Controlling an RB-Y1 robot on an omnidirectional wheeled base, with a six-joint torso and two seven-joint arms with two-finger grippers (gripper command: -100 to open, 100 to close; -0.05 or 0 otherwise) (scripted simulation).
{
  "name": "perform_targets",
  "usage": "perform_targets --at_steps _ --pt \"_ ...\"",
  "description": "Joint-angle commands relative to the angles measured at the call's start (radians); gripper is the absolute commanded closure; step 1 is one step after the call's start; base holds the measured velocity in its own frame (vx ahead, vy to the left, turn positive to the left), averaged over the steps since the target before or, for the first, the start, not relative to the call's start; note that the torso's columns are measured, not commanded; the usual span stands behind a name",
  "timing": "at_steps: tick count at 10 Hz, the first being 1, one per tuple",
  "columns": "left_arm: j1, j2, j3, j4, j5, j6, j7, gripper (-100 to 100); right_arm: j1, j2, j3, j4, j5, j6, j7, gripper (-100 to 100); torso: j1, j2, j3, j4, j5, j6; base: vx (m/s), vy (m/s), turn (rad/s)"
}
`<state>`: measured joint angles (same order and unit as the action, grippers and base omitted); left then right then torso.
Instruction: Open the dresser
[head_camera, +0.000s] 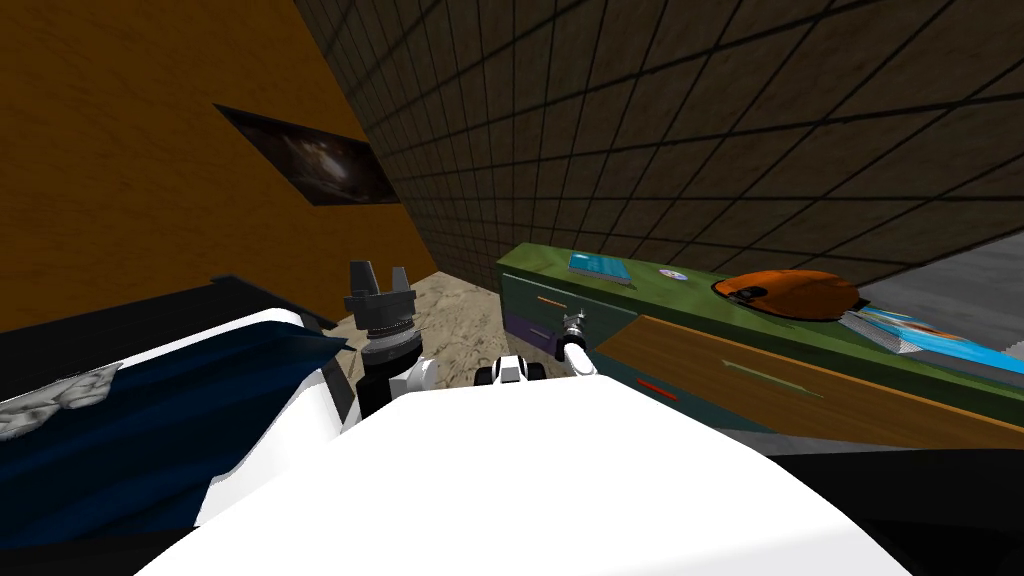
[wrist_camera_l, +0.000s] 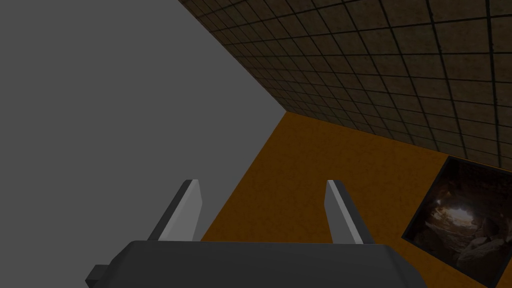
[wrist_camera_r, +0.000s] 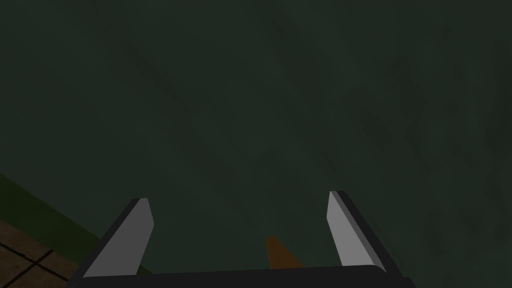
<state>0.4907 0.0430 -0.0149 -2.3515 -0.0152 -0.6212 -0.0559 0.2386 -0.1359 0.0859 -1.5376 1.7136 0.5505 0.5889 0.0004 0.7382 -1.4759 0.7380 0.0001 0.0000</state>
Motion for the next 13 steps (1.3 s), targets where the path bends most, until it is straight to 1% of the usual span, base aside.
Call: perform_targets --at_steps 1,6,7,8,10,11,12,13 --pt "0.000 0.000 0.000 0.000 0.000 0.000 0.000 0 -0.017 0.014 0.010 0.037 0.080 0.043 0.019 -100 0.000 -0.001 0.000 0.000 0.000 0.000 0.007 0.047 0.049" --pt "0.000 0.000 0.000 0.000 0.000 0.000 0.000 0 -0.038 0.045 0.022 0.080 0.181 0.094 0.044 -100 -0.001 0.000 0.000 0.000 0.000 0.000 0.007 0.042 0.028" --pt "0.000 0.000 0.000 0.000 0.000 0.000 0.000 0 -0.035 0.041 0.021 0.073 0.169 0.087 0.041 -100 -0.001 0.000 0.000 0.000 0.000 0.000 0.005 0.015 0.005" --pt "0.000 0.000 0.000 0.000 0.000 0.000 0.000 0 -0.062 0.052 -0.003 0.093 0.158 0.097 0.062 -100 -0.002 0.000 0.000 0.000 0.000 0.000 -0.023 -0.026 0.207" --pt "0.000 0.000 0.000 0.000 0.000 0.000 0.000 0 -0.097 0.066 -0.034 0.118 0.142 0.108 0.087 -100 -0.004 0.002 0.001 0.001 -0.001 0.000 -0.050 -0.073 0.228" --pt "0.000 0.000 0.000 0.000 0.000 0.000 0.000 0 -0.123 0.076 -0.058 0.137 0.130 0.117 0.107 -100 -0.003 0.001 0.001 0.000 -0.001 0.000 -0.063 -0.084 0.209" --pt "0.000 0.000 0.000 0.000 0.000 0.000 0.000 0 -0.111 0.069 -0.044 0.130 0.137 0.111 0.092 -100 -0.002 0.001 0.000 0.000 0.000 0.000 -0.034 -0.034 0.053" --pt "0.000 0.000 0.000 0.000 0.000 0.000 0.000 0 -0.097 0.066 -0.034 0.118 0.142 0.108 0.087 100 0.000 -0.002 -0.001 0.000 0.001 0.002 0.012 0.013 -0.194"
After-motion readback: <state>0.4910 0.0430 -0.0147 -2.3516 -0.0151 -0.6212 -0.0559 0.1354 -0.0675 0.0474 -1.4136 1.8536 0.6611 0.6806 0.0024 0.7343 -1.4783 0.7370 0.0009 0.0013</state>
